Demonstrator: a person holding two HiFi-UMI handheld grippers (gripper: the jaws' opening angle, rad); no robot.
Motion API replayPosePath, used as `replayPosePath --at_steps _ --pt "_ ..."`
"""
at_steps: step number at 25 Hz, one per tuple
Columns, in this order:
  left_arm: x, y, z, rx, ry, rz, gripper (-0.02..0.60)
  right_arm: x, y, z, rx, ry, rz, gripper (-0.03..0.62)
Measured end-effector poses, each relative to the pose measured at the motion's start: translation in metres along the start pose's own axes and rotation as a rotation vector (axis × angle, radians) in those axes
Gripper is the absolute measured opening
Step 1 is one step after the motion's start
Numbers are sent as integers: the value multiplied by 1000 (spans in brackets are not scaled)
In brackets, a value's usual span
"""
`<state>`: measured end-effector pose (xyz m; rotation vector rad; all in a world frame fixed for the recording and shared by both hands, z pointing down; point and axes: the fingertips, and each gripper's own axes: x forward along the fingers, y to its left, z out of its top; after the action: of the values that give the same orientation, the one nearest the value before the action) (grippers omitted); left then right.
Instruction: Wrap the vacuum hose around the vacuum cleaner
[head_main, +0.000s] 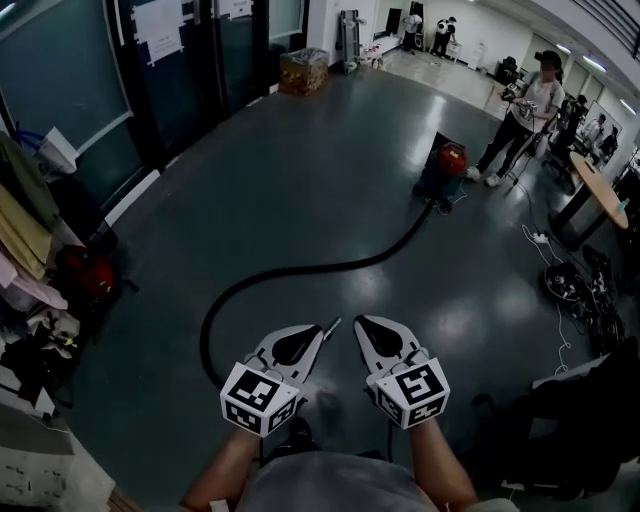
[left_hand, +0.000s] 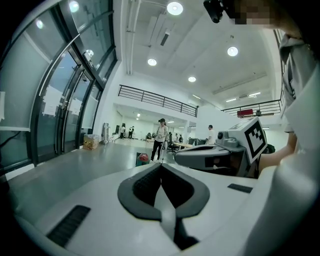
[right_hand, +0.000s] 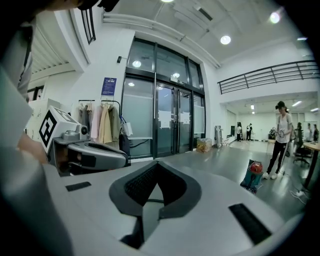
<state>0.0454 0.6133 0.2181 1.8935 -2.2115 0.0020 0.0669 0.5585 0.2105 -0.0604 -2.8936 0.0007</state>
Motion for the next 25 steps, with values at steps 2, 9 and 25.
replayPosePath --at_steps 2,9,25 --pt "2 12 2 -4 1 -12 8 14 2 4 3 8 -4 5" --pt "14 44 1 -34 6 4 8 49 -6 7 -7 34 14 5" --pt "72 61 30 -27 -22 289 8 104 -62 33 -86 -6 340 5"
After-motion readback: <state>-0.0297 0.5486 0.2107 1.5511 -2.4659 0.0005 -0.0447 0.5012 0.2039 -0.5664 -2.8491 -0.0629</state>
